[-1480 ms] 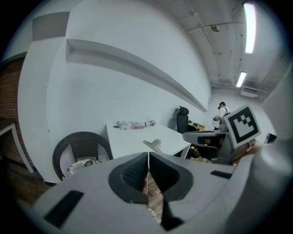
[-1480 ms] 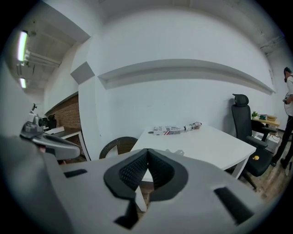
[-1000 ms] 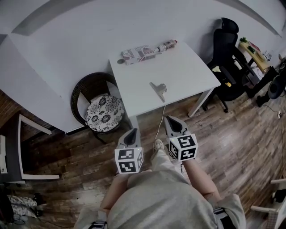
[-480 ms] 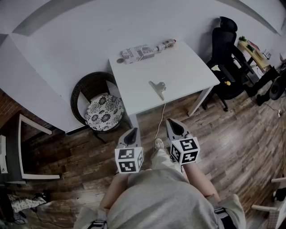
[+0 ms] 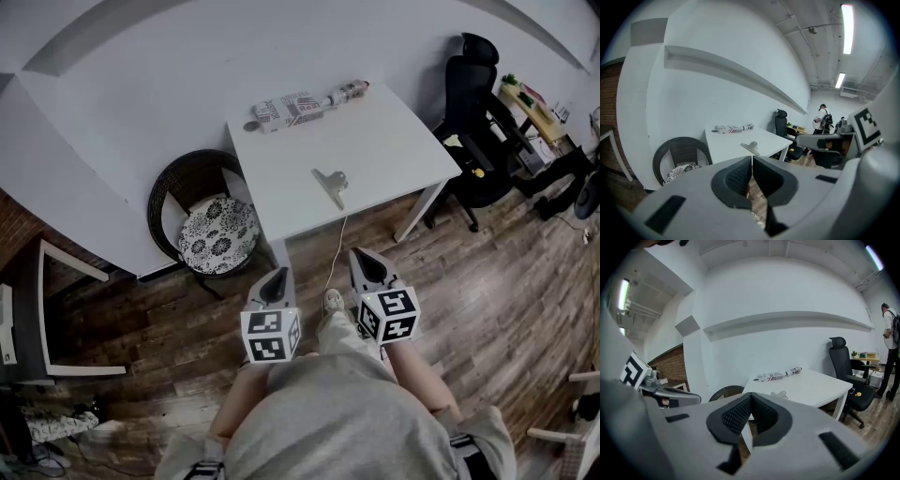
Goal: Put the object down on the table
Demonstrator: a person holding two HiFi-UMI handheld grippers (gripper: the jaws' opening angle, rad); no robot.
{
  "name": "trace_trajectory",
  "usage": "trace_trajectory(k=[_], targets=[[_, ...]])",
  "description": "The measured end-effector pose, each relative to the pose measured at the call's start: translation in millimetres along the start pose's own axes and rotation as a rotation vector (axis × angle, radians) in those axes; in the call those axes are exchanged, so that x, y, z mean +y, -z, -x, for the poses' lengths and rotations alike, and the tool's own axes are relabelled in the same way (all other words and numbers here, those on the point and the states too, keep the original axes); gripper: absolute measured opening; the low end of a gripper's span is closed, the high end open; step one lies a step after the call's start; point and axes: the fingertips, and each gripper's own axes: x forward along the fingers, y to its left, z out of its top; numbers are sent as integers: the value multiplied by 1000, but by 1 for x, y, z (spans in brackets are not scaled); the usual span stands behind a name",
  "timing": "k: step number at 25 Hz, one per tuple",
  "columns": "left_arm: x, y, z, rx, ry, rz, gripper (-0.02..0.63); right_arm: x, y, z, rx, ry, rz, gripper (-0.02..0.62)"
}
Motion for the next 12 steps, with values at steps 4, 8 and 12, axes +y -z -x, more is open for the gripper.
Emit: trace_trajectory(k=[4, 8, 12], targets=[[-1, 0, -2, 3, 3, -2, 11, -2, 0, -1, 3, 2, 0, -5], [1, -1, -4, 5, 0, -2, 11, -3, 2, -4, 7, 2, 0, -5], [3, -1, -5, 6, 0, 1, 11, -3, 3, -6, 15, 0, 2, -5]])
